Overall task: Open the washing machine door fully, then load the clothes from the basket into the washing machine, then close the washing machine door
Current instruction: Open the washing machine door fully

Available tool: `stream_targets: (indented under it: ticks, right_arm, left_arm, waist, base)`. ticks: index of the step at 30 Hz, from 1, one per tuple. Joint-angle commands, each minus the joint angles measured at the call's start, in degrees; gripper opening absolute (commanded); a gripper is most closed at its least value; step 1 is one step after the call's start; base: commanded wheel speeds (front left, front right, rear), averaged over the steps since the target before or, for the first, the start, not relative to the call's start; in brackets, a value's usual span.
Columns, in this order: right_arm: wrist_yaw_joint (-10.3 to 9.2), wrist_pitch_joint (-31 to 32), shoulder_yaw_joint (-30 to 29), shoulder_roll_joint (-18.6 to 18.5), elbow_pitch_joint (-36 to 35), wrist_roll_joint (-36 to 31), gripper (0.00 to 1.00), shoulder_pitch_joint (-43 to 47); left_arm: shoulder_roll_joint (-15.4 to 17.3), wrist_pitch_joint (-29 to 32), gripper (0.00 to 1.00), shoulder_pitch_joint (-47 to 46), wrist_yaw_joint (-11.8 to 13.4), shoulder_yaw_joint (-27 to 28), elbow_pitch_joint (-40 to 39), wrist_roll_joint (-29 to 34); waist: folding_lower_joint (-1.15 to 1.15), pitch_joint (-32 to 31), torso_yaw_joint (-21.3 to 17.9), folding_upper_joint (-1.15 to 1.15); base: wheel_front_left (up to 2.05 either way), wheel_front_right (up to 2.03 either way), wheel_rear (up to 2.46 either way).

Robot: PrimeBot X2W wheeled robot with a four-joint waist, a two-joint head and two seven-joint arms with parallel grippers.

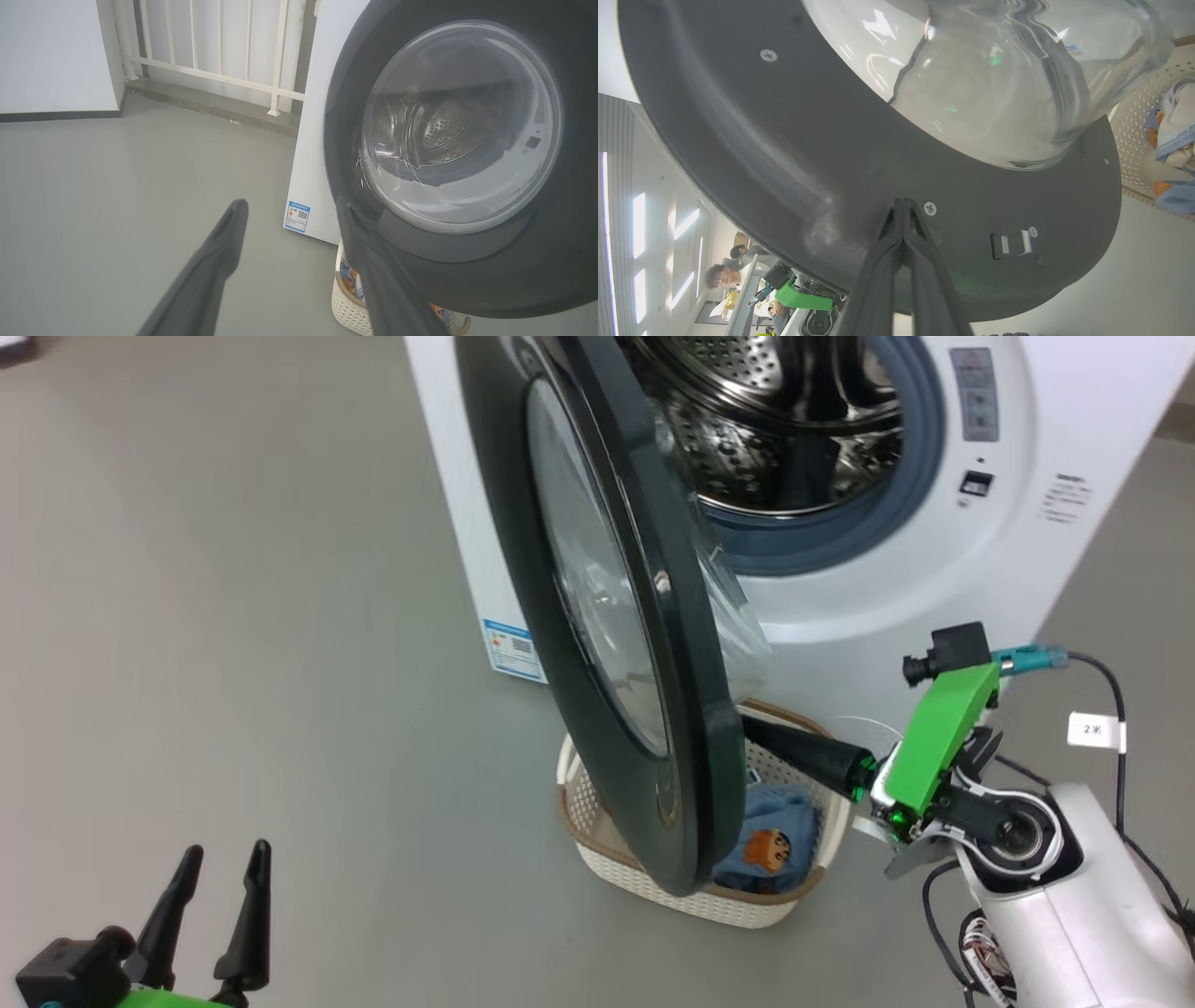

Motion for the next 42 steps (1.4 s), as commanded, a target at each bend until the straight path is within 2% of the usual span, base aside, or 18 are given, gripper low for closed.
stream_targets:
  ticks: [1,11,15,26,36,42]
  right_arm:
    - [0.35,0.36,1.63,1.0,-2.09,0.65,0.0,-0.29]
    - [0.35,-1.3,4.12,1.0,-3.02,3.64,0.0,1.22]
    - [0.35,-1.86,6.19,1.0,-2.71,4.72,0.0,0.54]
    - [0.35,-4.15,11.52,1.0,0.37,6.34,0.0,-2.3]
    - [0.35,-5.88,11.14,0.85,0.43,6.19,0.0,-2.12]
    - [0.35,-7.11,10.55,0.79,-1.71,5.9,0.0,-1.65]
  left_arm:
    - [1.4,-0.37,1.0,-1.67,-0.13,2.08,-0.73,0.72]
    - [1.02,-0.37,1.0,-2.42,-0.13,2.25,0.0,1.02]
    - [1.05,-0.37,1.0,-2.37,-0.13,3.01,-0.04,0.9]
    - [1.1,-0.37,1.0,-2.12,-0.13,4.08,-0.48,0.77]
    - [0.72,-0.37,1.0,-2.44,-0.13,3.26,-0.17,1.04]
    - [0.7,-0.37,1.0,-2.32,-0.13,3.08,-0.22,1.21]
  waist:
    - [0.0,-0.95,1.92,0.0]
    - [0.0,-0.98,6.47,0.0]
    - [0.0,-0.46,6.94,0.0]
    - [0.0,-0.01,7.11,0.0]
    - [0.0,-0.37,6.7,0.0]
    - [0.0,-0.81,4.56,0.0]
  base:
    - [0.0,0.0,0.0]
    - [0.0,0.0,0.0]
    - [0.0,0.0,0.0]
    - [0.0,0.0,0.0]
    - [0.0,0.0,0.0]
    - [0.0,0.0,0.0]
